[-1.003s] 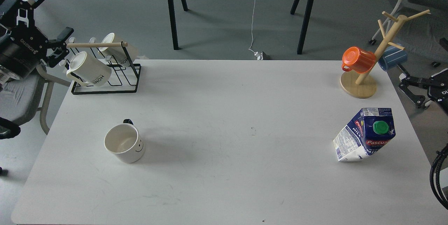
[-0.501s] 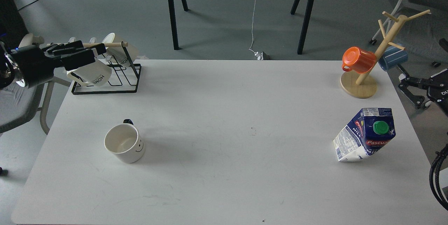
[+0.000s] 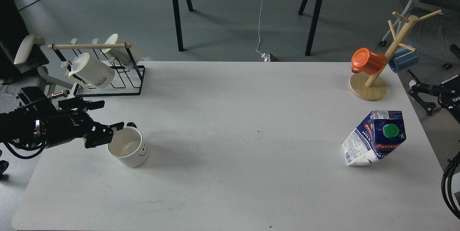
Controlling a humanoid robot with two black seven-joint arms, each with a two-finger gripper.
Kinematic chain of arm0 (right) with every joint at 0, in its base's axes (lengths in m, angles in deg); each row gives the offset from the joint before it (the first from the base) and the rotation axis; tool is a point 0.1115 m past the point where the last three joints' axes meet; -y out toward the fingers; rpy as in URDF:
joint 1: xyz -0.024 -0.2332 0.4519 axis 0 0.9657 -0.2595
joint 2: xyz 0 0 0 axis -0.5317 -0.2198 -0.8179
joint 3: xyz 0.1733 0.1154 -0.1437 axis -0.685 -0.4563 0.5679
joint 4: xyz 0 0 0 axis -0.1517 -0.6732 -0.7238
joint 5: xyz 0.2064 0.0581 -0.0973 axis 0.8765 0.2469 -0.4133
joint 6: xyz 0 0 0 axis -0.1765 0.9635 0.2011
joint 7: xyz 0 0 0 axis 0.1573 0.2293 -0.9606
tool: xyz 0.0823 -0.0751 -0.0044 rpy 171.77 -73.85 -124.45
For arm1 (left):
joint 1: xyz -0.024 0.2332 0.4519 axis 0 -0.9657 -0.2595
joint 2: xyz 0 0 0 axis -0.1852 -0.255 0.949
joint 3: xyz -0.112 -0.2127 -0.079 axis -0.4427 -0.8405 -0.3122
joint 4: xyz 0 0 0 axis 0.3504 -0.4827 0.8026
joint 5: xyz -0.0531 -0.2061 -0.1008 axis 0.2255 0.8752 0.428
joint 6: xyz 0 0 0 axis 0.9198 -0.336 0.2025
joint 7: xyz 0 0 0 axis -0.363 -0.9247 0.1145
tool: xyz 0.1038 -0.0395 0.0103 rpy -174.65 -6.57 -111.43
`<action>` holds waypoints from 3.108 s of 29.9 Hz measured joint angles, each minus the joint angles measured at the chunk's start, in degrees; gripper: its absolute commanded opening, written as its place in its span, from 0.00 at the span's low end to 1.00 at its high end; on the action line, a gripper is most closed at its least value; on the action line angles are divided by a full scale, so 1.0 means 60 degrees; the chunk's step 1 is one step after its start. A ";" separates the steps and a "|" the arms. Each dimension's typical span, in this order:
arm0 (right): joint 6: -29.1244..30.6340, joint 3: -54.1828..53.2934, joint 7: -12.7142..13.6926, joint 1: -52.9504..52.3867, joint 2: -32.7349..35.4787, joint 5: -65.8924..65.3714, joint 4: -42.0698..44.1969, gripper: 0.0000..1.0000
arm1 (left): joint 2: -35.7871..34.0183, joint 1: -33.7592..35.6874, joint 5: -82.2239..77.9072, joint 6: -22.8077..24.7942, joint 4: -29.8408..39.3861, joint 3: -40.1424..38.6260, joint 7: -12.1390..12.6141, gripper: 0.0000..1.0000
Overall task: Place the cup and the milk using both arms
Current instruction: 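Grasp the white mug rim with the left gripper, then lift the white mug and carry it toward the table center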
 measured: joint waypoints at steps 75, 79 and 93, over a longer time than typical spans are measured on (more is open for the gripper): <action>0.0000 -0.0366 -0.0142 0.0763 0.0059 0.0982 0.0793 0.96 | 0.3403 0.3369 -0.0380 0.1824 0.0883 0.1096 -0.0002 0.00; 0.0000 -0.0369 -0.0175 0.0941 0.0059 0.1046 0.0797 0.96 | 0.4236 0.3217 -0.0891 0.1945 0.0435 0.1133 0.0002 0.00; 0.0000 -0.0425 -0.0233 0.0981 0.0033 0.1042 0.0796 0.96 | 0.5011 0.1951 -0.1056 0.1658 0.0049 0.1061 0.0002 0.09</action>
